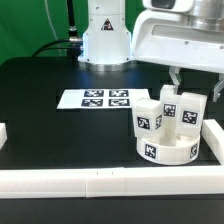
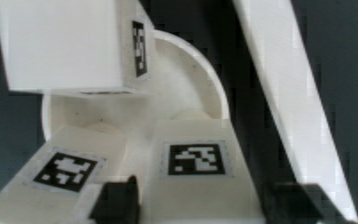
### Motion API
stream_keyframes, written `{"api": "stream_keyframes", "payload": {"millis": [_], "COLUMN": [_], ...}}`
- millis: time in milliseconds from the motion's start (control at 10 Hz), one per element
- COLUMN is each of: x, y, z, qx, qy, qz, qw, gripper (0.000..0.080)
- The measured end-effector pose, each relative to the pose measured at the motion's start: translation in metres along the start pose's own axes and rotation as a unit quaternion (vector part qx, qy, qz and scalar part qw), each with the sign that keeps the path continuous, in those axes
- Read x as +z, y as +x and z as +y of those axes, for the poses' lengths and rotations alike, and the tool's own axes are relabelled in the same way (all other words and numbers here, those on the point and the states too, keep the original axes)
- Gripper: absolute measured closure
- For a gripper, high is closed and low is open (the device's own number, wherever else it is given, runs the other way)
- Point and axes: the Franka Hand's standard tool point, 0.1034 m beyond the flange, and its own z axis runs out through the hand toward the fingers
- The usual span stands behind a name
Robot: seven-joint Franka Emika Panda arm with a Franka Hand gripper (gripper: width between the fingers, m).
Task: Assemble stool
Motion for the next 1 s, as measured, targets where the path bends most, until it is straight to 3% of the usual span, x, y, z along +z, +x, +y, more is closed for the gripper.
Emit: {"api": "stream_keyframes", "payload": {"millis": [100, 200, 600, 900, 1000], "x": [-0.0008, -0.0010, -0.0008, -0.0014, -0.0015], "y": [0.0055, 0.0062, 0.0064, 0.0121, 0.0129], "z": [-0.0038, -0.0071, -0.0080, -0.0097, -0.0108], "qx": [0.049, 0.092, 0.238, 0.380, 0.426], "qy": [0.023, 0.031, 0.038, 0.076, 0.081], "qz": [0.014, 0.026, 0.020, 0.011, 0.010], "qw": [0.998, 0.995, 0.970, 0.922, 0.901], "gripper": [0.0469, 0.0469, 0.0469, 0.0469, 0.0469]}}
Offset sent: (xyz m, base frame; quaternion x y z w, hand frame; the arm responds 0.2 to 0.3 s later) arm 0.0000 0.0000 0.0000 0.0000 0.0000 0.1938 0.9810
